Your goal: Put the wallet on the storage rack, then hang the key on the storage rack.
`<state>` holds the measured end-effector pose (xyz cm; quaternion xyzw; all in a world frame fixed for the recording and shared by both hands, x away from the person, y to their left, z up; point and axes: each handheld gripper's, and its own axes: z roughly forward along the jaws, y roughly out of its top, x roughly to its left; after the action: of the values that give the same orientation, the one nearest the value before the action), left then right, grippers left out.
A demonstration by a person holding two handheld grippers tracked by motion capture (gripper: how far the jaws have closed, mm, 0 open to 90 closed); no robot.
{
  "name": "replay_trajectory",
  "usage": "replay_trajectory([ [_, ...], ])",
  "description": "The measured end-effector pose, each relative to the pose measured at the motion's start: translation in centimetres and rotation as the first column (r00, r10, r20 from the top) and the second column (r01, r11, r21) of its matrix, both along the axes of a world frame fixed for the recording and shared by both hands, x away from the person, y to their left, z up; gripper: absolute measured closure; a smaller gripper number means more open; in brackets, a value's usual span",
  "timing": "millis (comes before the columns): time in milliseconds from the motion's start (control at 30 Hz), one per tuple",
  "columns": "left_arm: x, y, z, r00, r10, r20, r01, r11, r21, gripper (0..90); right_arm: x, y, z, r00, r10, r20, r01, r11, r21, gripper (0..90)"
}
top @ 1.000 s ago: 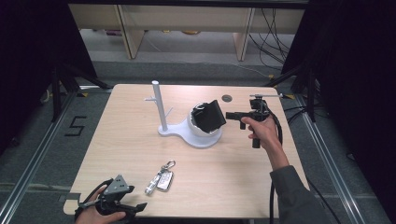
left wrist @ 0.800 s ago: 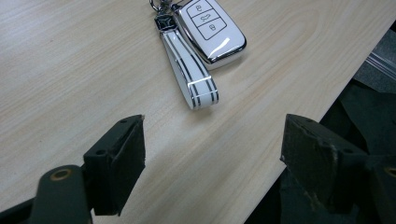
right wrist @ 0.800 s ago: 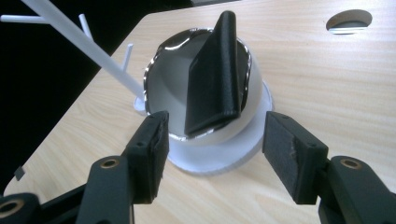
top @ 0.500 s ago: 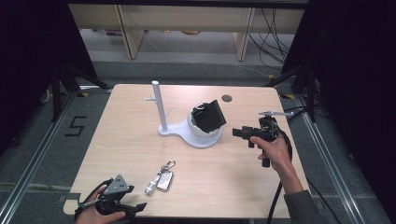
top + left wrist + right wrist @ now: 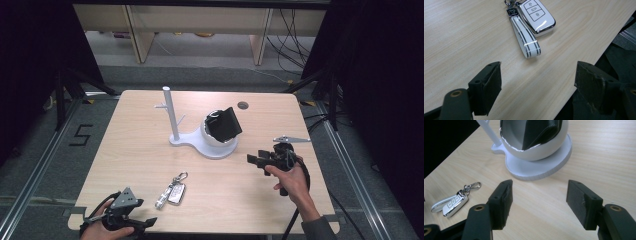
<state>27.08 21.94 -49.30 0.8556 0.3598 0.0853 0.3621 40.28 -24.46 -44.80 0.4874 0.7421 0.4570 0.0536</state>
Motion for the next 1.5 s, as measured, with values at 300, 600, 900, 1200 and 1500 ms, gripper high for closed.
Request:
replay_trajectory([
  [300,0.1,0.1,0.1,1.0000,0.006,-0.001,-0.006,1.0000,0.003,21.1,-1.7,2.1,-1.7,0.9988,0.037,-0.032,-0.038,0.998,-0.051,34.3],
  [600,0.3,0.3,0.2,0.9999,0.014,0.002,-0.014,0.9997,-0.018,21.0,-2.7,2.5,-3.1,0.9939,0.107,-0.027,-0.109,0.988,-0.106,33.1],
  [900,0.1,0.4,0.3,0.9997,0.025,0.005,-0.025,0.9994,-0.024,20.8,-4.8,2.9,-4.0,0.9872,0.147,-0.063,-0.154,0.978,-0.141,29.4],
  [1200,0.2,0.5,0.1,0.9999,0.012,0.003,-0.012,0.9996,-0.026,20.8,-6.1,2.7,-4.5,0.9848,0.149,-0.089,-0.161,0.975,-0.152,28.4],
  [1500,0.3,0.6,0.2,0.9998,0.020,0.002,-0.020,0.9996,-0.021,20.8,-6.9,2.7,-4.5,0.9848,0.157,-0.074,-0.167,0.972,-0.163,28.4],
])
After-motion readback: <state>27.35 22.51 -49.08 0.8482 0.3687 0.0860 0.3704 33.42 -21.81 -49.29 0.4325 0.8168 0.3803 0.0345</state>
